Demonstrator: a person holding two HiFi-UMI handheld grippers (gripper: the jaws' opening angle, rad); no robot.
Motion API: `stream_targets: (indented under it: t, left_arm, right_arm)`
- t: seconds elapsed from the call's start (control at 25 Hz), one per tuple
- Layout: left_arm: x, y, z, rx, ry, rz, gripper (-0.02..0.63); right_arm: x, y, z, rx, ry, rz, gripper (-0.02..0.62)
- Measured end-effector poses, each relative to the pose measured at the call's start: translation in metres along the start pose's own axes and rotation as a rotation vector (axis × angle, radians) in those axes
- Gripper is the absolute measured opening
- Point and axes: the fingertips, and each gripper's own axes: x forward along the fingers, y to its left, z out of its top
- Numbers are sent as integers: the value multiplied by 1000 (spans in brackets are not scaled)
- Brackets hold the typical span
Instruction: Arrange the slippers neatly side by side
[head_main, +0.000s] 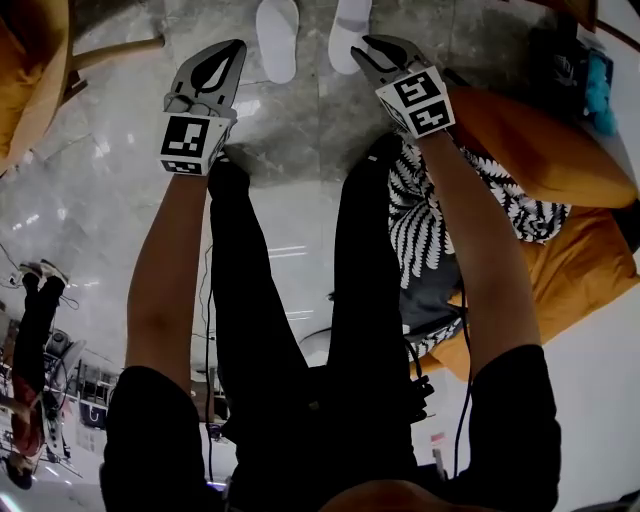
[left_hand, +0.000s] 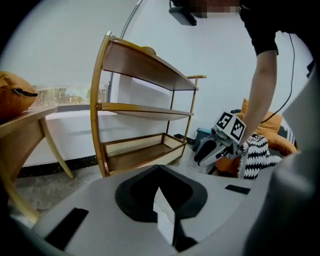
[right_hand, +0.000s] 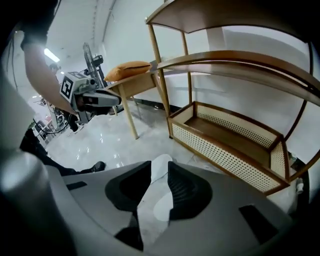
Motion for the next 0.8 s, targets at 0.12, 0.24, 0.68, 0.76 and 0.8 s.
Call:
stream_targets:
  t: [0.12,0.24,0.68,0.76,0.8]
  left_arm:
    - [7,-4,-7,5,9,-17,15]
    - [12,-11,-25,20,31,-45,15]
    - [60,-21,-107,102,30,-154,15]
    - [69,-20,-120,113,23,-169,15]
    - [73,-20,-125,115,16,-175,15]
  right_arm:
    - [7,-2,-9,-21,46,18,120]
    - [23,0,-26,-74,113,56,134]
    - [111,-29,-116,-343,379,225,139]
    - [128,-33,-136,-376,425,252,138]
    - [135,-36,-146,-400,447,266,138]
